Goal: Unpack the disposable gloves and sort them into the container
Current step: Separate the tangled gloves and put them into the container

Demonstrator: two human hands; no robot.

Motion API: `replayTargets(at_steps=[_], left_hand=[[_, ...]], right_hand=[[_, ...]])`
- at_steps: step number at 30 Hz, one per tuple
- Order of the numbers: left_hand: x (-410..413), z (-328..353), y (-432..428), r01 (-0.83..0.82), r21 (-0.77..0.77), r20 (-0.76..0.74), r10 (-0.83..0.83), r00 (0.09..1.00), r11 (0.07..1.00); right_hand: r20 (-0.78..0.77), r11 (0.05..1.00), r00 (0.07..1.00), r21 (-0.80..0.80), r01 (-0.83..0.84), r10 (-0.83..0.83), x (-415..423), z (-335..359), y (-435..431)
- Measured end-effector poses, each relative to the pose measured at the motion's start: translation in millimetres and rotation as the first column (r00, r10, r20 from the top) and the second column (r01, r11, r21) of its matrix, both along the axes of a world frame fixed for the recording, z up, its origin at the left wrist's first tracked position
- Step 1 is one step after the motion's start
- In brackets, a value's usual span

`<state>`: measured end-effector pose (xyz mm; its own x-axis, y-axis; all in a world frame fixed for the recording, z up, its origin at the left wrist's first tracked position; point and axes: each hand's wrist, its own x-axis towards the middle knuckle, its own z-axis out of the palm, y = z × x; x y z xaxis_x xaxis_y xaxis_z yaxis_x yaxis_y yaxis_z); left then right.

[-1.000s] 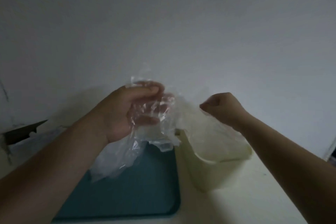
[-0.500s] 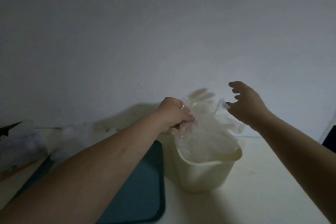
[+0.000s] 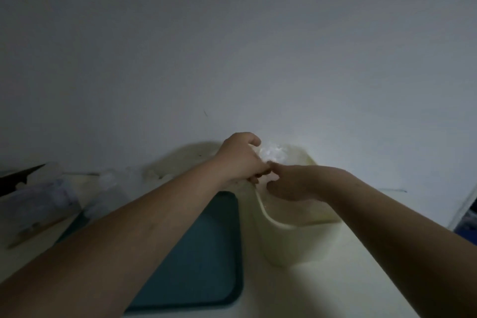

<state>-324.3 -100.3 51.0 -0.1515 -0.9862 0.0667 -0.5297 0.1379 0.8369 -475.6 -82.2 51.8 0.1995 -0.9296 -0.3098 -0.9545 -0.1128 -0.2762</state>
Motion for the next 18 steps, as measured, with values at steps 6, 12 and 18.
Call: replayTargets(at_steps=[6, 12, 18], left_hand=[[31.5, -1.9, 14.1, -0.033, -0.065, -0.025, 0.032, 0.999, 0.997], [65.4, -12.6, 30.2, -0.049, -0.049, -0.009, 0.049, 0.999, 0.998], [134.0, -48.4, 38.3, -0.052, -0.244, 0.413, 0.152, 0.898, 0.968]], right_hand=[[-0.177, 0.992, 0.98, 0.101, -0.078, 0.095, 17.2, -36.9, -22.6], [-0.325, 0.999, 0.946, 0.047, -0.003, 0.018, 22.7, -42.8, -22.1], [-0.335, 0.974, 0.942, -0.21, -0.083, 0.008, 40.2, 20.6, 4.3]])
